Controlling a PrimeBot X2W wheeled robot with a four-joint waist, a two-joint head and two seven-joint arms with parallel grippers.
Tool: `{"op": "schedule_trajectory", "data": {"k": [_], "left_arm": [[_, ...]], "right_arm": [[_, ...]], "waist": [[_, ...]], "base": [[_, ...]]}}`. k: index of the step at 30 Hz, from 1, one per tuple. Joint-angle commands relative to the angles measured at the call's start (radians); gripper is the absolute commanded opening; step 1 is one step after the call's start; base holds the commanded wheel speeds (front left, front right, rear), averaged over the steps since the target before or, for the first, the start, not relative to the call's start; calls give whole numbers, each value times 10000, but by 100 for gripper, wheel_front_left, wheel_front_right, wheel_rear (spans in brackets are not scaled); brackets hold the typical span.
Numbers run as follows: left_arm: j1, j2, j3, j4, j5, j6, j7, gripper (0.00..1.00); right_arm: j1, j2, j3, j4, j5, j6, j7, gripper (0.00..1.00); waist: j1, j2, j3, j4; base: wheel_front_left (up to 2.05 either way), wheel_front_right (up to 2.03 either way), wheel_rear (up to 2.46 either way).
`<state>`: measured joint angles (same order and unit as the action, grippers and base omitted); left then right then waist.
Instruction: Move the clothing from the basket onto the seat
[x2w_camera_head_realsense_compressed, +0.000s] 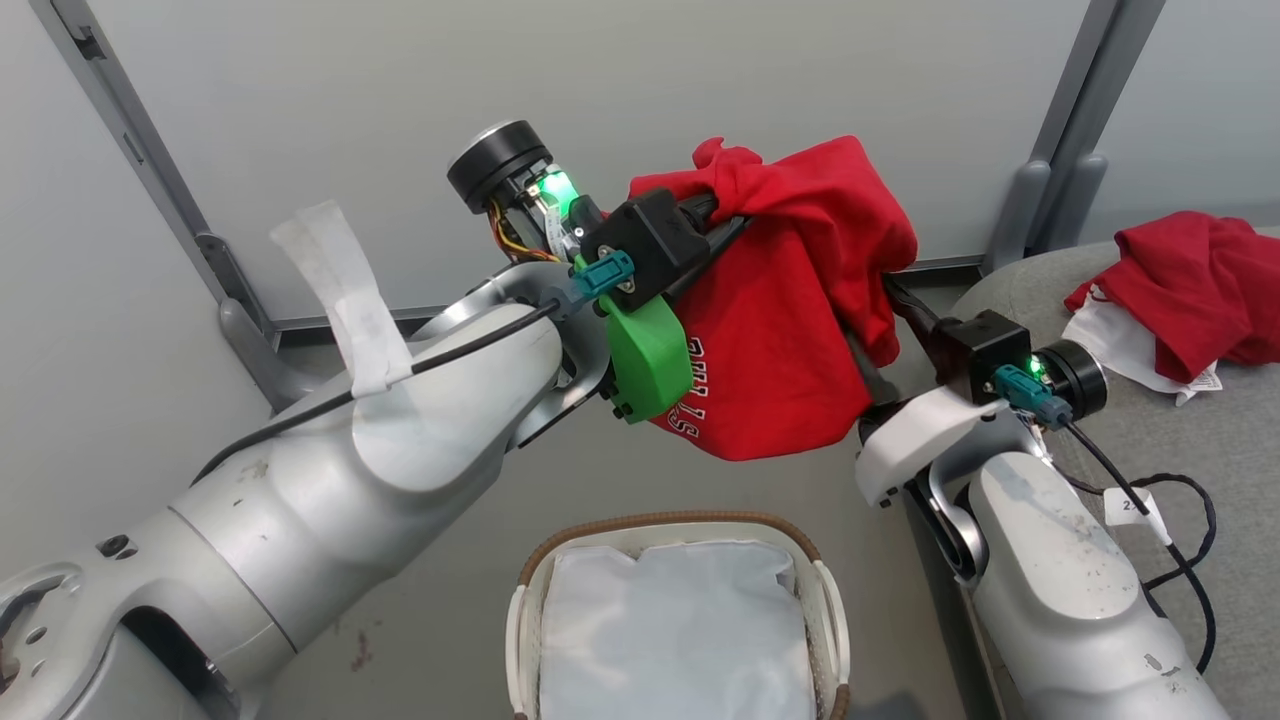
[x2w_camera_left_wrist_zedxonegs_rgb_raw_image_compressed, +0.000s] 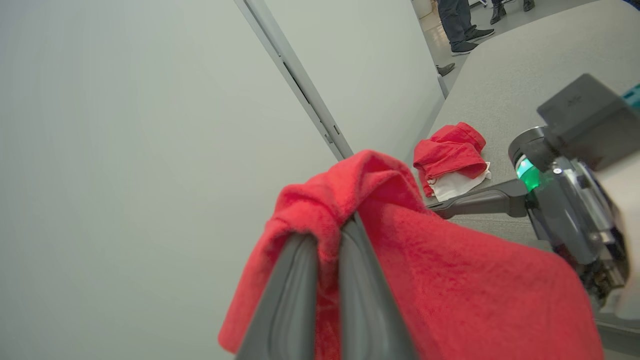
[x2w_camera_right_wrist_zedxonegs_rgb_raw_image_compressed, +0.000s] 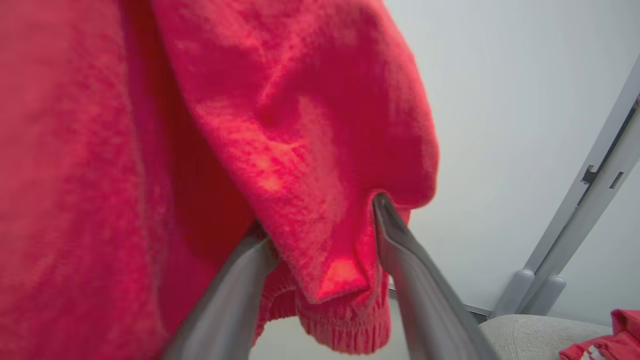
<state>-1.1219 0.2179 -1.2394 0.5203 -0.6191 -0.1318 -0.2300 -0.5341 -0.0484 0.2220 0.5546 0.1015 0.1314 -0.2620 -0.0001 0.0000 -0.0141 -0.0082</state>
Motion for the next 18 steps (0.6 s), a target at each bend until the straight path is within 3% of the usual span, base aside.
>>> {"op": "schedule_trajectory", "data": {"k": [1, 18], "left_arm": [[160, 69, -36, -26, -88, 20, -29, 0], [804, 173, 82, 522, -776, 48, -200, 0]], "right_arm": [[-116, -39, -64, 70, -36, -14, -46, 0], [-194, -38, -379, -78, -79, -14, -46, 0]], "waist": [[1, 0, -14, 26], [1, 0, 18, -54]], "base": [[0, 0, 0], [0, 0, 0]]}}
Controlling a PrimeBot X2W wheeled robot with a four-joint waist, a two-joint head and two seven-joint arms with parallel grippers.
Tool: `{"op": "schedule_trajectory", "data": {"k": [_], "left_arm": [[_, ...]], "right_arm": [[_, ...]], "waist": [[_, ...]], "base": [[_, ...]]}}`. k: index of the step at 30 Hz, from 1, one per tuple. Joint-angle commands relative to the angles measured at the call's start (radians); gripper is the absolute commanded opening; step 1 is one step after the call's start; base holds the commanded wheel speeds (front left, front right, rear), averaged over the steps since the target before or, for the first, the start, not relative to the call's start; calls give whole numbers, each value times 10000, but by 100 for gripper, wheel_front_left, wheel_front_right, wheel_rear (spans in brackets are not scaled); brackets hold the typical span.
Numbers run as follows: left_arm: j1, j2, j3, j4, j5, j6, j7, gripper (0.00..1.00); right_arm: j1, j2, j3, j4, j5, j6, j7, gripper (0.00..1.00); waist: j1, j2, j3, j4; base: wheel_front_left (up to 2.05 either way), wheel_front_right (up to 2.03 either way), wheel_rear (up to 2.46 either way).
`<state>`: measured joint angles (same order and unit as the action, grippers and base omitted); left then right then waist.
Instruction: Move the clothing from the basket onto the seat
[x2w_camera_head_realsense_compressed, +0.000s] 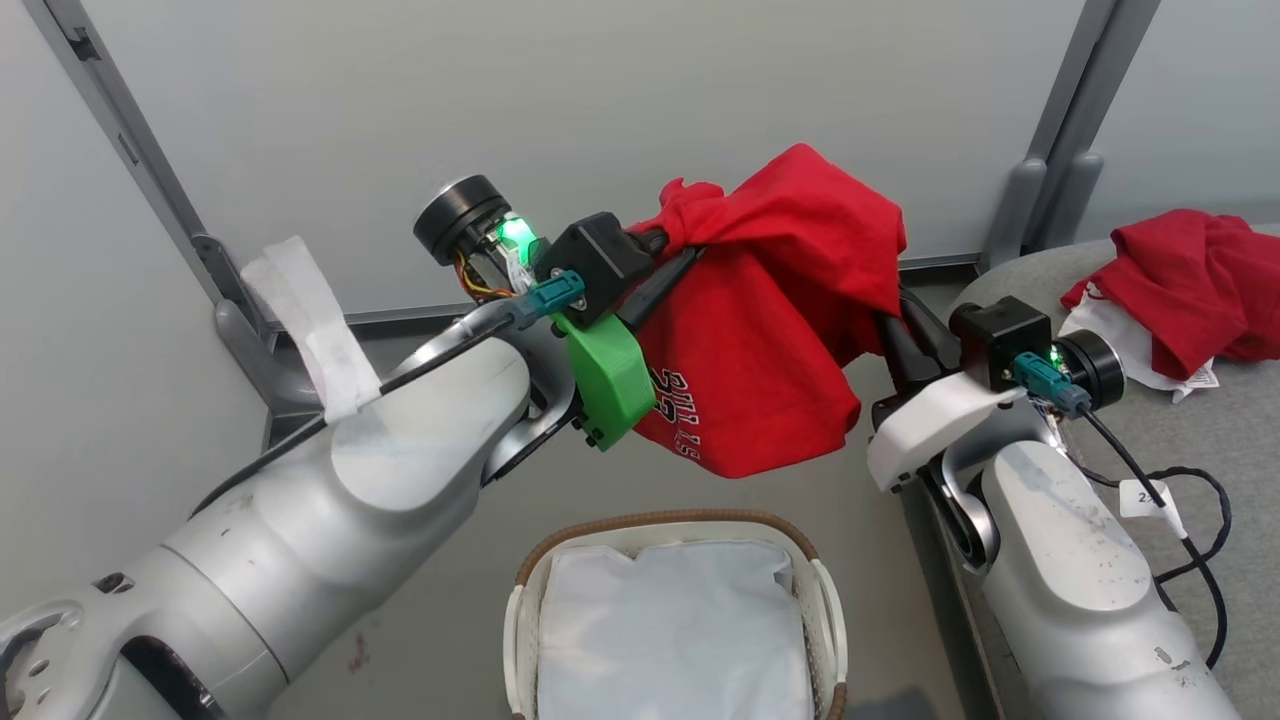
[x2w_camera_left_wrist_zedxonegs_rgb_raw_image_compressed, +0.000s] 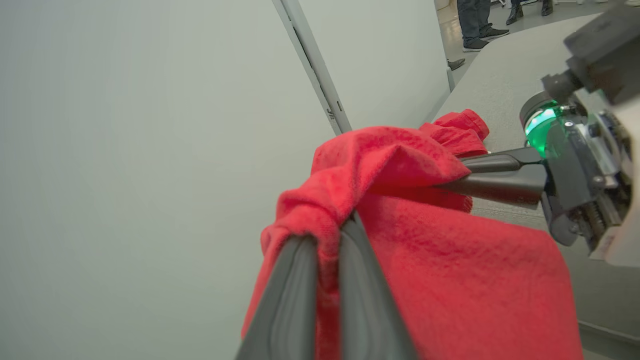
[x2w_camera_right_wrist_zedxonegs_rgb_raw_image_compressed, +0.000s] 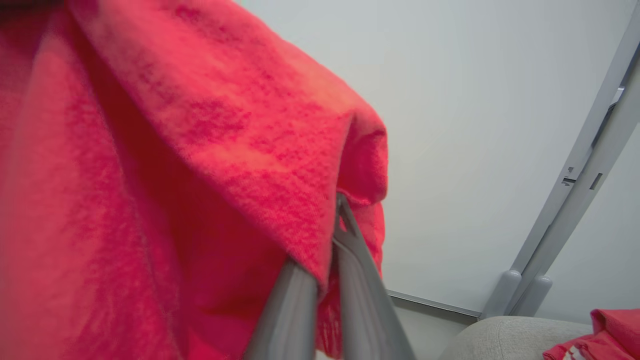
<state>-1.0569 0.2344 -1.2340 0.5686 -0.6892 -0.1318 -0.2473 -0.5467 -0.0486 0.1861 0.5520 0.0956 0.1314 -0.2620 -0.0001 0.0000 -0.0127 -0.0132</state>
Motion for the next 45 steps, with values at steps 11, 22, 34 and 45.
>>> {"op": "schedule_trajectory", "data": {"k": [11, 22, 34, 45], "left_arm": [[1701, -274, 774, 264, -625, 300, -180, 100], [3728, -565, 2335, -80, -69, 429, -171, 100], [5223, -1031, 3870, -215, 956, 247, -172, 100], [5706, -1389, 4615, -344, 1750, 63, -173, 100]], "right_arm": [[-175, -36, -667, -236, -372, -14, -46, 0], [-222, -37, -1606, -563, -796, -14, -46, 0], [-22, -34, -2298, -803, -1181, -14, -46, 0], [-129, -37, -2482, -803, -1187, -14, -46, 0]], "waist": [[1, 0, 61, 8], [1, 0, 120, -26], [1, 0, 211, -218], [1, 0, 337, -625]], "base": [[0, 0, 0], [0, 0, 0], [0, 0, 0], [0, 0, 0]]}}
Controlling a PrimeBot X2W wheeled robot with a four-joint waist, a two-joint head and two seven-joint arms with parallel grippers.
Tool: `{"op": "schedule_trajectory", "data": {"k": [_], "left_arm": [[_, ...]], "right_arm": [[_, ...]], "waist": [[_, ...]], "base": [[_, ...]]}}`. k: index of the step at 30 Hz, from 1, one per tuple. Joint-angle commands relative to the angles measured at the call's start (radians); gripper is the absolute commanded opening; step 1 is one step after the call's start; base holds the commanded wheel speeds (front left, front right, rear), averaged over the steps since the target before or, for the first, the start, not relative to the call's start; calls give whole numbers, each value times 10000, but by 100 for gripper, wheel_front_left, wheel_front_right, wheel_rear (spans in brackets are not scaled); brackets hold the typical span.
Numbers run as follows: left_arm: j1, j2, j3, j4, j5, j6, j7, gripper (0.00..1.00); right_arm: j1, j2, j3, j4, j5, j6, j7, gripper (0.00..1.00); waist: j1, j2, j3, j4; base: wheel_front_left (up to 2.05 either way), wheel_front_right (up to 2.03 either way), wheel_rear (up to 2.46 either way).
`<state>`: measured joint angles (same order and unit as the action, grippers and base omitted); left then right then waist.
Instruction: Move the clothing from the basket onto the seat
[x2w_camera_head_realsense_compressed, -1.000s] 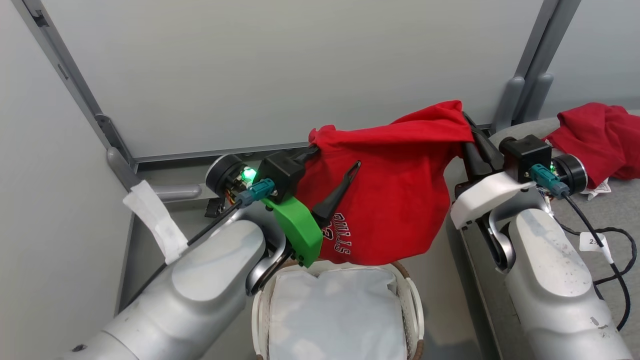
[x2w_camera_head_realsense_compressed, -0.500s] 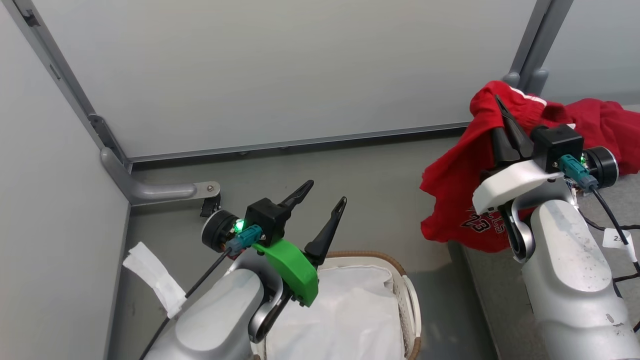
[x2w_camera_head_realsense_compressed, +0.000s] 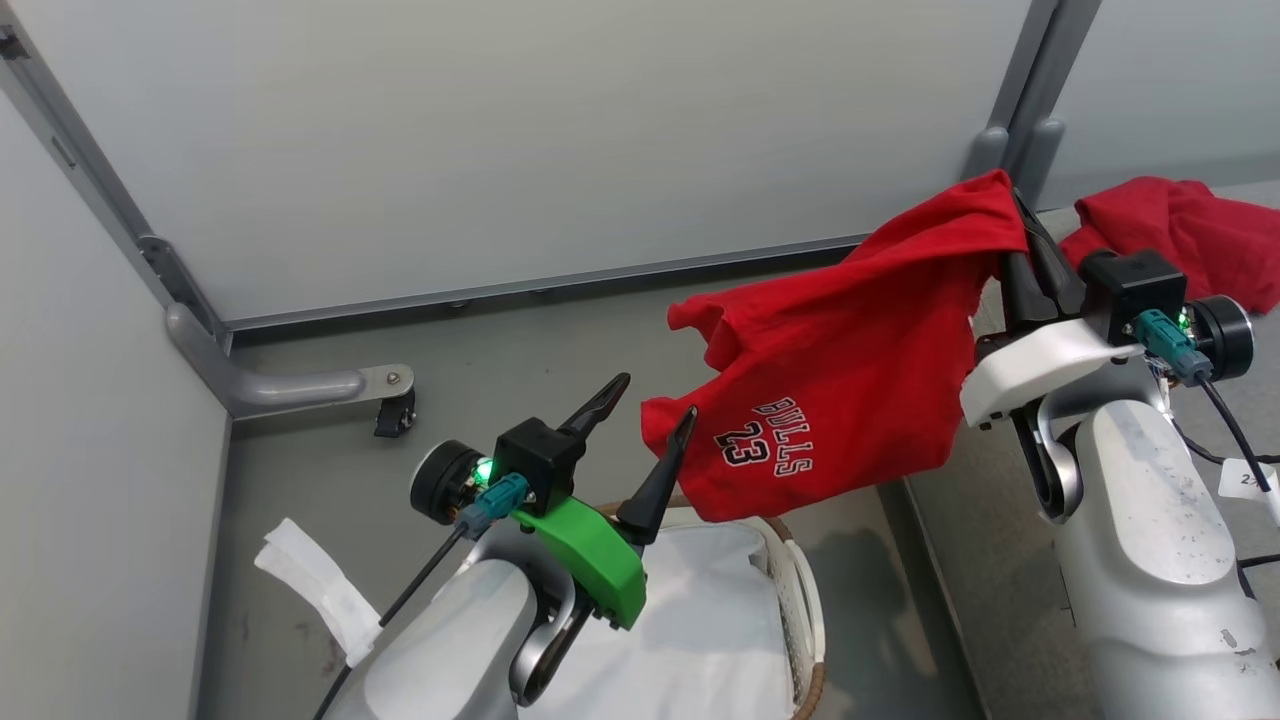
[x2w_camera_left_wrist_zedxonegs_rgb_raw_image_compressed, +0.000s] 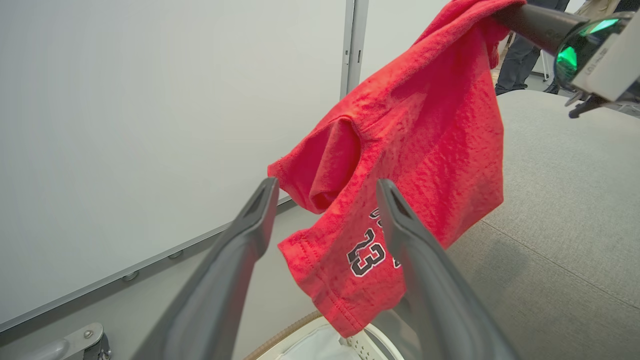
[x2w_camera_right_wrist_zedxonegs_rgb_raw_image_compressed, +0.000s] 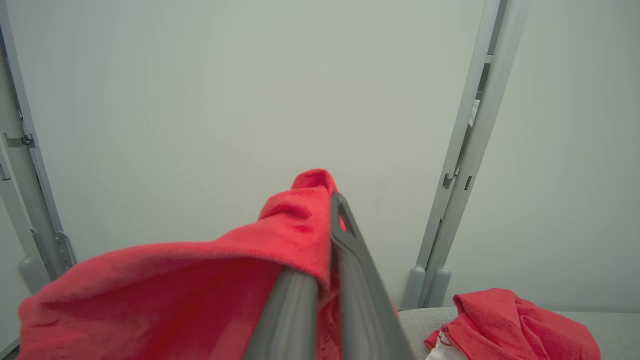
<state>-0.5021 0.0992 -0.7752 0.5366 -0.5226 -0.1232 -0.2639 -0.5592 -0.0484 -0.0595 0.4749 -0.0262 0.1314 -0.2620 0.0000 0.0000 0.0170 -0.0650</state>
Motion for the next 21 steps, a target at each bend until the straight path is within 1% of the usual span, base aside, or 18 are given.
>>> {"op": "schedule_trajectory", "data": {"k": [1, 5, 10, 14, 21], "left_arm": [[198, -57, 83, -55, 141, -40, -5, 100], [292, -122, 264, -178, 335, -76, -5, 100], [299, -203, 420, -256, 577, -87, -5, 100], [211, -245, 347, -263, 684, -93, -7, 100], [-29, -247, 74, -206, 680, -95, -7, 100]], "right_arm": [[-30, -41, -29, -40, 12, -14, -46, 0], [-171, -38, -20, -28, -99, -14, -47, 0], [-281, -39, -125, -90, -235, -14, -46, 0], [-295, -36, -337, -160, -346, -14, -46, 0], [-289, -32, -760, -311, -390, -14, -46, 0]], "waist": [[0, 0, 62, -199], [0, 0, 223, -689], [0, 0, 525, -1525], [0, 0, 761, -2176], [0, 0, 1114, -2995]], "base": [[0, 0, 0], [0, 0, 0], [0, 0, 0], [0, 0, 0], [0, 0, 0]]}}
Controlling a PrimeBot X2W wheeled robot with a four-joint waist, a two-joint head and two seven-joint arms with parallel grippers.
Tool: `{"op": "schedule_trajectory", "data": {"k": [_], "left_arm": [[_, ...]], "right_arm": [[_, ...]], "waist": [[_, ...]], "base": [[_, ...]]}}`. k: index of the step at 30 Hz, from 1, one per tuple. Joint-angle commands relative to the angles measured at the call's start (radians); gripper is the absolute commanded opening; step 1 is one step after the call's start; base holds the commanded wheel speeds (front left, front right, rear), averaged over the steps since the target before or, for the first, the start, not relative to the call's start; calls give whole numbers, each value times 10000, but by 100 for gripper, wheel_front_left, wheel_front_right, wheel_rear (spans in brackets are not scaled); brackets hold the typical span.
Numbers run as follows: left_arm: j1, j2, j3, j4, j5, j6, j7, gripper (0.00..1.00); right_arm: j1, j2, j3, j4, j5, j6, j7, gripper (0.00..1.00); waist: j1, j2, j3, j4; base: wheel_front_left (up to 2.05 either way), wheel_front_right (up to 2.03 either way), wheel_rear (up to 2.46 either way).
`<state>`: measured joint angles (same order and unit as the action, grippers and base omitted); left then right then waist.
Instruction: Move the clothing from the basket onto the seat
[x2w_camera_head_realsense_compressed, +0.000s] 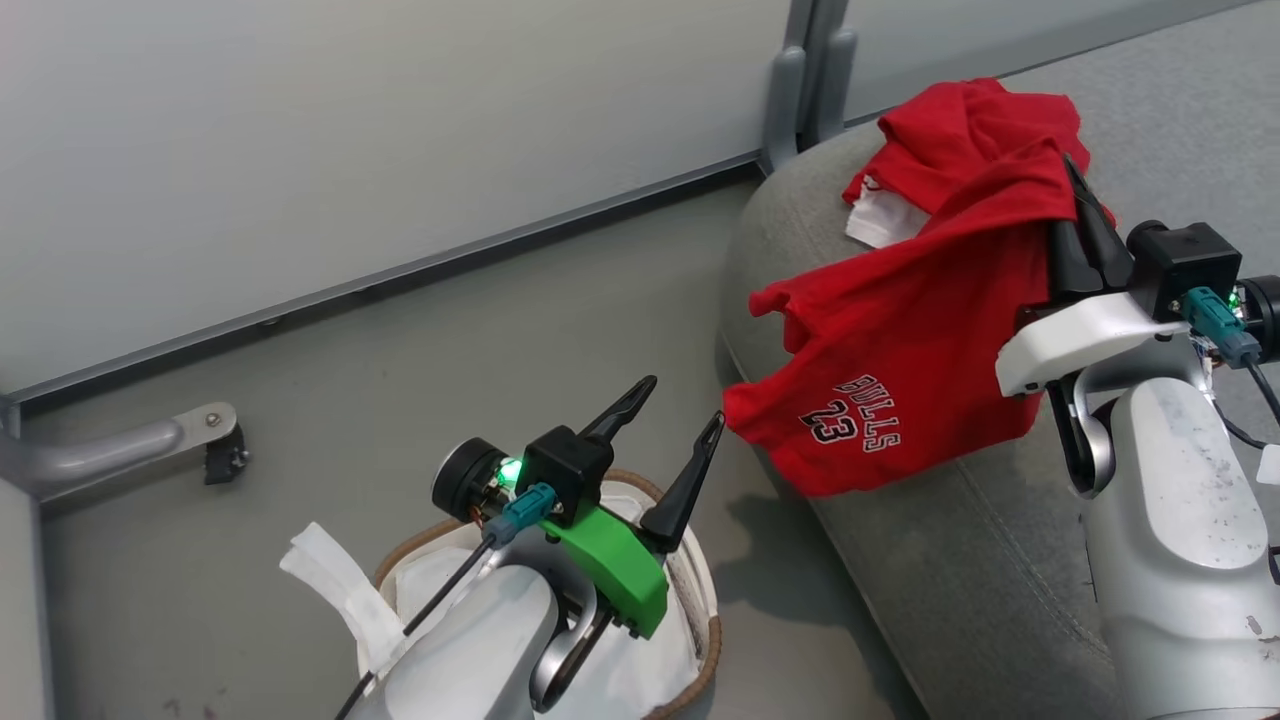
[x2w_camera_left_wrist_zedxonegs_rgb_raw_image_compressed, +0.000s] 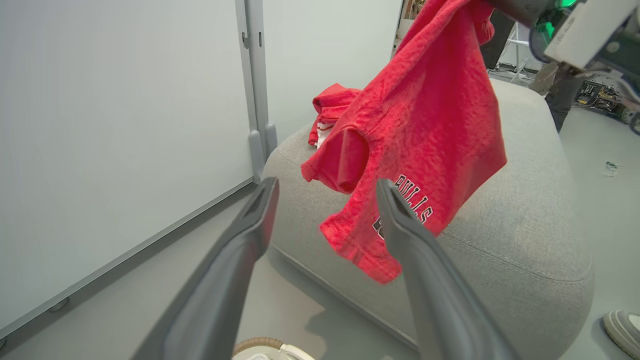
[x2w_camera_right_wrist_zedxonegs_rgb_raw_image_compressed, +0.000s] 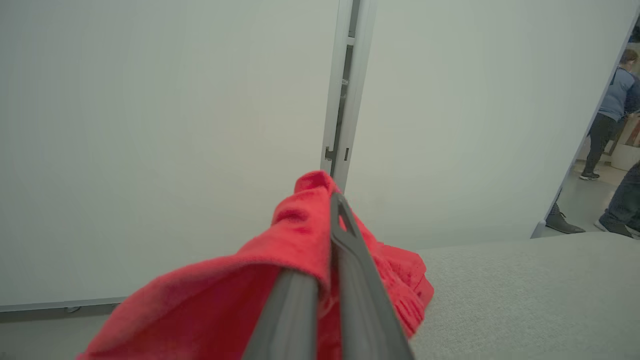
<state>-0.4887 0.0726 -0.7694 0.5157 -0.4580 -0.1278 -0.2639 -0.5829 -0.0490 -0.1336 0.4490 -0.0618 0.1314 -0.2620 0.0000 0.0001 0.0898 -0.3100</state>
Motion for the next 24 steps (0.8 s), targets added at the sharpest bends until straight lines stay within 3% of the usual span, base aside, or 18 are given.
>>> {"op": "schedule_trajectory", "data": {"k": [1, 7, 15, 24], "left_arm": [[-206, 24, -17, 6, 32, -49, -5, 100], [-339, 45, -207, 35, 23, -49, -5, 100], [-571, 125, -420, -82, 67, -42, -7, 100], [-992, 304, -513, -310, 236, -42, -5, 100]], "right_arm": [[-47, -27, -58, -70, -12, -14, -47, 0], [-76, -18, -188, -166, 67, -14, -46, 0], [-522, -53, -501, -73, -326, -14, -46, 0], [-2561, -1358, -1457, 506, -830, -14, -47, 0]], "waist": [[0, -1, 432, -636], [0, -1, 681, -927], [0, -1, 1091, -751], [0, -1, 2194, 3]], "base": [[0, 0, 0], [0, 0, 0], [0, 0, 0], [0, 0, 0]]}}
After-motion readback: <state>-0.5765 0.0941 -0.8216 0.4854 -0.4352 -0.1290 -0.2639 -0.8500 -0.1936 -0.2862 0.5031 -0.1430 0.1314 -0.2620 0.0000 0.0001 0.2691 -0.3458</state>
